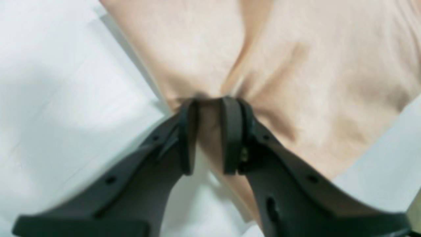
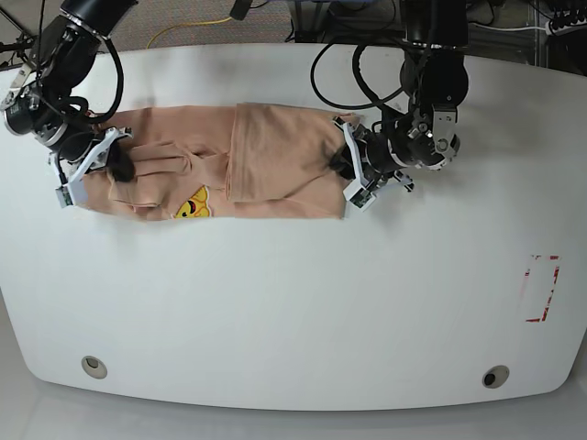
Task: Fold the T-shirt properly
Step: 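Pinch both strip ends and push them together into a bundle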
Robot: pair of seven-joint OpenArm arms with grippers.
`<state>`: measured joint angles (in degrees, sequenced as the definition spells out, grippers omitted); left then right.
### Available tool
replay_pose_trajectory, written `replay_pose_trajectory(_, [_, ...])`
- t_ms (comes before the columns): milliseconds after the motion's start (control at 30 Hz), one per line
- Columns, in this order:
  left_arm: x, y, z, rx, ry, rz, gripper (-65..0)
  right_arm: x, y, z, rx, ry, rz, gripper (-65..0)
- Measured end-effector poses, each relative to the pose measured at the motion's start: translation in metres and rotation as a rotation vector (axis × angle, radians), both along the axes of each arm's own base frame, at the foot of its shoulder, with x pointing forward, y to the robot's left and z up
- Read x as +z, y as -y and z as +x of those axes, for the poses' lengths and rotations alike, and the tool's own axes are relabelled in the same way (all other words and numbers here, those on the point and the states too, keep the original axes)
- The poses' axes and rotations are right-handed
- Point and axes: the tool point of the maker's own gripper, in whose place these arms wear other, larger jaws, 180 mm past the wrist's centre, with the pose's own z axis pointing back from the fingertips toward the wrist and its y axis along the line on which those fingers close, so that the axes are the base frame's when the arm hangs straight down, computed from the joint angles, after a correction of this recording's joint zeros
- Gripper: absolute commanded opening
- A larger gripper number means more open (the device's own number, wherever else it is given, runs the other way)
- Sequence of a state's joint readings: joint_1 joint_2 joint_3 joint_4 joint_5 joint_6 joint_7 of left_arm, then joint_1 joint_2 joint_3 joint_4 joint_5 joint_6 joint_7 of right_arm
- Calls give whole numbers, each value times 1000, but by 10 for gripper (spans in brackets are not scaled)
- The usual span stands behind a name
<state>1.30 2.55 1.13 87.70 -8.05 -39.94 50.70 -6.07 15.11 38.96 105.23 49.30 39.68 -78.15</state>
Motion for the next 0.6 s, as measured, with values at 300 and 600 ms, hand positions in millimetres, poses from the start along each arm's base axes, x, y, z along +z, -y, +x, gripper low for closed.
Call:
replay_pose_trajectory(300, [1,35,10,-40,-19,-50,-543,21,-79,5,236,83,-7,-650])
replay_pose_trajectory(600, [2,51,6,-62,-28,-67,-543,20,-134,10,326,93,89,-650])
